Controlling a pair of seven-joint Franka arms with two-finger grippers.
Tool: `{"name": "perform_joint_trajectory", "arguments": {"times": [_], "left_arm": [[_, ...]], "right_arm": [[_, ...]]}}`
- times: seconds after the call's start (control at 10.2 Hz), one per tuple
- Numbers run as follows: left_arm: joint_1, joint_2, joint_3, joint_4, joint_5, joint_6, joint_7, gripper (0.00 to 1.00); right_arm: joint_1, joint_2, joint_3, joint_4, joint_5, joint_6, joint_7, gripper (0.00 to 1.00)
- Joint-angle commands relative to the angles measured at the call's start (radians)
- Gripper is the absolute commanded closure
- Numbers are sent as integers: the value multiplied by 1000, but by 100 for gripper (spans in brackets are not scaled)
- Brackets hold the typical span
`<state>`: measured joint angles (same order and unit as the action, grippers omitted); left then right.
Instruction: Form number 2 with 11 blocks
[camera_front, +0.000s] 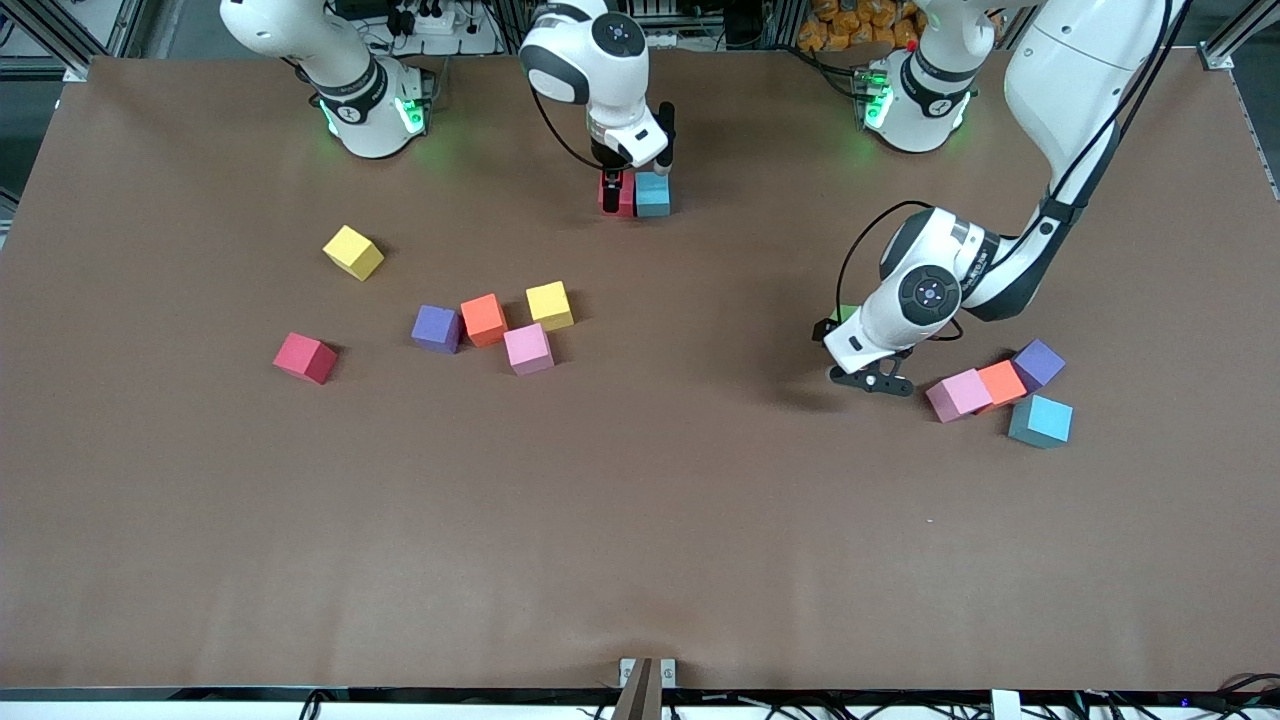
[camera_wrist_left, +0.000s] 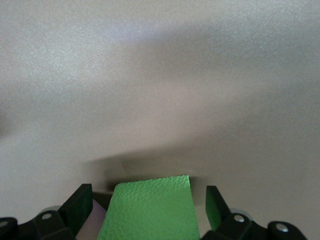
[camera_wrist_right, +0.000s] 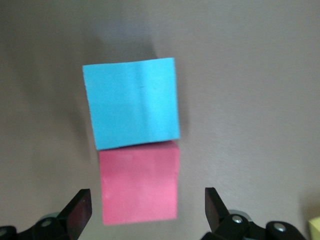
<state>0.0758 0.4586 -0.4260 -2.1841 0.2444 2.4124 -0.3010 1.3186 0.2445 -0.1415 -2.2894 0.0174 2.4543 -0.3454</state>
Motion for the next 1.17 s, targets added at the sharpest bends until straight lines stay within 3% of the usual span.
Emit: {"name": "perform_joint_trajectory", "arguments": {"times": [0.0, 0.2, 0.49, 0.78, 0.88, 1.07], "left_arm": [[2, -26, -3, -14, -24, -31, 0, 0], [2, -26, -3, -13, -49, -33, 0, 0], [-2, -23, -5, -13, -98, -33, 0, 0], [-2, -20, -7, -14, -103, -70, 3, 0], [-2, -23, -7, -14, -105, -94, 3, 0], [-2, -26, -7, -13, -103, -140, 3, 0]], "right_arm": [[-21, -77, -4, -10, -24, -66, -6, 0], [-36, -97, -50, 8, -24, -112, 2, 0], [-157, -76, -147, 148, -22, -270, 8, 0], [-298, -38, -205, 218, -22, -259, 11, 0], [-365, -31, -205, 229, 1, -233, 14, 0], [-424, 7, -207, 226, 138, -195, 72, 0]]}}
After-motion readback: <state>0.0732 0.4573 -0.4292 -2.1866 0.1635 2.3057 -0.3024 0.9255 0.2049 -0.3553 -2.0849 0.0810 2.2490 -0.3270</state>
